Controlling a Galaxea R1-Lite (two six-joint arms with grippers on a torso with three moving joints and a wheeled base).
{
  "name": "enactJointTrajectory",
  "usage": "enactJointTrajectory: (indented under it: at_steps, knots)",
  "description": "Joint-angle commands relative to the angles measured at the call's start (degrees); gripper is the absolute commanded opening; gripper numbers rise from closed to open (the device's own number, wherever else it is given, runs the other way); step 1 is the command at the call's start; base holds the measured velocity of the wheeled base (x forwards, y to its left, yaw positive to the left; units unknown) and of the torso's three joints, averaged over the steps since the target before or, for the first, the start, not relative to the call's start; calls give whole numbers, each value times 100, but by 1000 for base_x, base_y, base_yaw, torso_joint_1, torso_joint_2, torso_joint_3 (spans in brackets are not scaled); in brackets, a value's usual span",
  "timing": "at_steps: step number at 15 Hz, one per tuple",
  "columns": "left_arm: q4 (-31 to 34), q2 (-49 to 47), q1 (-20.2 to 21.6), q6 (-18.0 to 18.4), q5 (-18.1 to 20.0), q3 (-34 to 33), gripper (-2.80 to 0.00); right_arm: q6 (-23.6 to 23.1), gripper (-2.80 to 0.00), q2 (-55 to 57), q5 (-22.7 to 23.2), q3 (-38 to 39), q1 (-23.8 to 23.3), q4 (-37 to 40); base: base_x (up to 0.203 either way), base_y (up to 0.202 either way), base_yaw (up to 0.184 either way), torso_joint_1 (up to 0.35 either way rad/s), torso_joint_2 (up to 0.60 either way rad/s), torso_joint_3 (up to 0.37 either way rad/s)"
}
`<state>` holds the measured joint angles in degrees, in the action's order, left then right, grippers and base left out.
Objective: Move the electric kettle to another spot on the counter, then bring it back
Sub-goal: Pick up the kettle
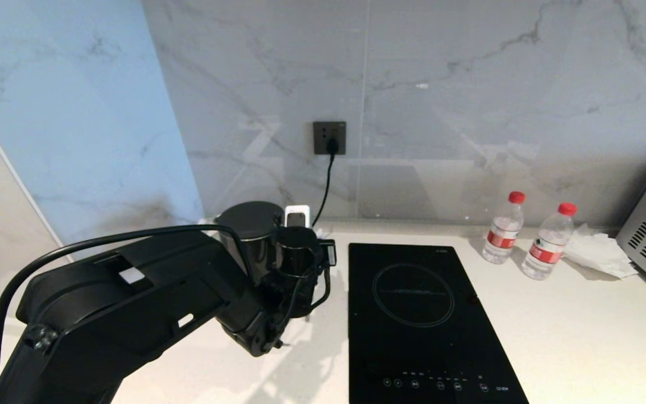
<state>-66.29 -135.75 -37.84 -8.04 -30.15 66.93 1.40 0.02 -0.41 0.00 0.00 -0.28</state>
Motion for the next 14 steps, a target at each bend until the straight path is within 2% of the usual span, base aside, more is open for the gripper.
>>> enactJointTrajectory:
  at_steps: [1, 9, 14]
  knots:
    - [-64, -4, 13, 4, -17, 0, -280, 0, -280, -11, -2, 0, 0, 1, 0, 0, 0, 0, 0, 0]
    - [-68, 129, 30, 12, -26, 17, -280, 0, -280, -11, -2, 0, 0, 1, 0, 0, 0, 0, 0, 0]
    - [-23, 49, 107, 101, -17, 277, -280, 0, -280, -11, -2, 0, 0, 1, 0, 0, 0, 0, 0, 0]
